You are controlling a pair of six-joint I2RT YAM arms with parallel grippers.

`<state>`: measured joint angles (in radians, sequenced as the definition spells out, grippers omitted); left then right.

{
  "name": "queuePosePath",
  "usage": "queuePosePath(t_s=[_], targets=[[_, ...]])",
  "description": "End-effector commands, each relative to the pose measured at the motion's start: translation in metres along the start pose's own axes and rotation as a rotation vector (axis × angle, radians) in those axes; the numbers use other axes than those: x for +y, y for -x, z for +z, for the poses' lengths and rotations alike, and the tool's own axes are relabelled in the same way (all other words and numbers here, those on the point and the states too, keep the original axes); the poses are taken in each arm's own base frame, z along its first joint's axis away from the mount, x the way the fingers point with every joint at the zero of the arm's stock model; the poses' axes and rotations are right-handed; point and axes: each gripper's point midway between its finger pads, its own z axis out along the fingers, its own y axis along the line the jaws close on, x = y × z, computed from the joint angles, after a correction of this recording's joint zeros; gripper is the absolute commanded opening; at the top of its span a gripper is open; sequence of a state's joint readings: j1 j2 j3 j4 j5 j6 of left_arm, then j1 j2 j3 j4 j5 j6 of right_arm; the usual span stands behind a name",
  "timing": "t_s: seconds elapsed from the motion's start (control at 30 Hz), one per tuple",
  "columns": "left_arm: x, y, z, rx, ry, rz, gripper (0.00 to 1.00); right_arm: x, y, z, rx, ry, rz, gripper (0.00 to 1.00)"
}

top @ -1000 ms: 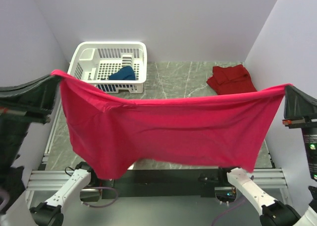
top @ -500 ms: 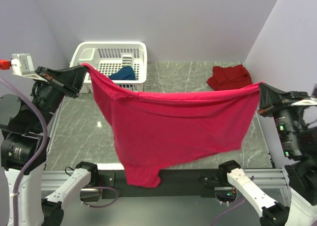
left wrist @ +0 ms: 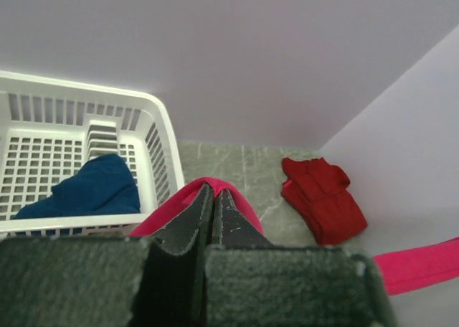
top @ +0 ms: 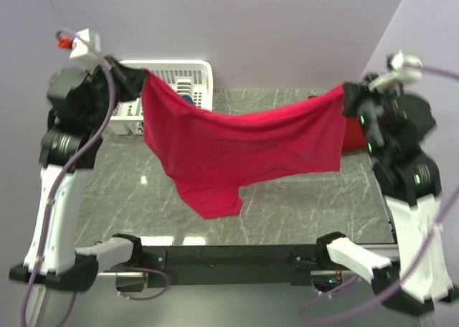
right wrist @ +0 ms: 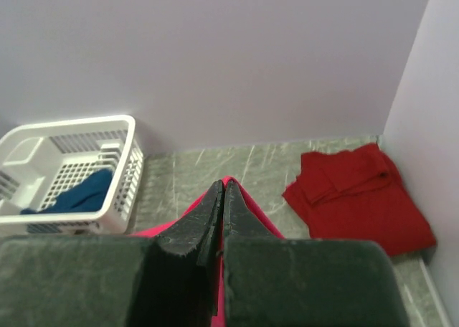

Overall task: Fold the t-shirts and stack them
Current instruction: Flatten the tshirt out

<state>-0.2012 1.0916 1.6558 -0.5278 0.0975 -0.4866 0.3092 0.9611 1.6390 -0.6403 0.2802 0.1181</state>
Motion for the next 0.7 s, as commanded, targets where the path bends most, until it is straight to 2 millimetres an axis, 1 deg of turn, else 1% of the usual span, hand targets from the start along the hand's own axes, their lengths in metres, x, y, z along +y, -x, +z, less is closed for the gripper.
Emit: queuePosePath(t_s=[0.0, 0.03, 0.07, 0.1, 0.13, 0.17, 0.2, 0.23, 0.27, 0.3, 0.33, 0.37, 0.4, 0.43, 0.47, 0.5, 0.53, 0.57, 0.6, 0.63, 0.67], targets=[[-0.016, 0.059, 0.011, -0.142, -0.018, 0.046, 0.01, 0.01, 0.063, 0.029, -0.142, -0.011, -0.011, 0.0], [-0.021, 0.07, 0.012, -0.165, -0.027, 0.051, 0.01, 0.015, 0.063, 0.047, -0.123, -0.011, -0.019, 0.0], [-0.027, 0.082, 0.012, -0.186, -0.036, 0.059, 0.01, 0.017, 0.071, 0.049, -0.129, -0.008, -0.018, 0.0], [-0.04, 0.108, 0.009, -0.228, -0.054, 0.073, 0.01, 0.019, 0.105, 0.037, -0.204, 0.002, 0.002, 0.0], [-0.047, 0.121, 0.008, -0.25, -0.069, 0.082, 0.01, 0.022, 0.105, 0.049, -0.189, 0.0, -0.005, 0.0], [-0.055, 0.135, 0.003, -0.279, -0.088, 0.095, 0.01, 0.023, 0.116, 0.046, -0.214, 0.002, -0.009, 0.0], [-0.07, 0.156, -0.006, -0.334, -0.128, 0.112, 0.01, 0.024, 0.137, 0.037, -0.266, 0.013, -0.005, 0.0], [-0.078, 0.165, -0.013, -0.363, -0.16, 0.132, 0.0, 0.026, 0.14, 0.037, -0.276, 0.024, -0.017, 0.0], [-0.083, 0.172, -0.019, -0.393, -0.179, 0.14, 0.01, 0.027, 0.148, 0.034, -0.308, 0.031, -0.017, 0.0], [-0.085, 0.169, -0.027, -0.4, -0.193, 0.153, 0.01, 0.027, 0.143, 0.038, -0.301, 0.032, -0.02, 0.0], [-0.092, 0.177, -0.034, -0.45, -0.23, 0.16, 0.0, 0.025, 0.15, 0.029, -0.339, 0.034, -0.036, 0.0], [-0.081, 0.155, -0.019, -0.399, -0.216, 0.151, 0.0, 0.025, 0.147, 0.029, -0.341, 0.038, -0.048, 0.0], [-0.086, 0.155, -0.04, -0.42, -0.239, 0.156, 0.01, 0.026, 0.117, 0.043, -0.278, 0.039, -0.071, 0.0], [-0.087, 0.152, -0.044, -0.437, -0.26, 0.154, 0.01, 0.024, 0.116, 0.029, -0.297, 0.053, -0.07, 0.0], [-0.081, 0.141, -0.045, -0.425, -0.247, 0.141, 0.0, 0.027, 0.109, 0.029, -0.307, 0.077, -0.071, 0.0], [-0.066, 0.11, -0.043, -0.369, -0.226, 0.109, 0.01, 0.026, 0.064, 0.046, -0.214, 0.076, -0.089, 0.0], [-0.058, 0.093, -0.043, -0.345, -0.219, 0.088, 0.01, 0.023, 0.053, 0.036, -0.21, 0.084, -0.08, 0.0], [-0.033, 0.048, -0.023, -0.262, -0.176, 0.057, 0.01, 0.025, 0.034, 0.039, -0.177, 0.101, -0.073, 0.0], [-0.031, 0.037, -0.04, -0.264, -0.185, 0.015, 0.01, 0.023, -0.021, 0.052, -0.062, 0.094, -0.059, 0.0], [-0.022, 0.015, -0.04, -0.229, -0.178, -0.005, 0.01, 0.021, -0.039, 0.046, -0.029, 0.103, -0.043, 0.0], [0.002, -0.034, -0.028, -0.136, -0.135, -0.036, 0.01, 0.023, -0.064, 0.047, 0.025, 0.111, 0.003, 0.0]])
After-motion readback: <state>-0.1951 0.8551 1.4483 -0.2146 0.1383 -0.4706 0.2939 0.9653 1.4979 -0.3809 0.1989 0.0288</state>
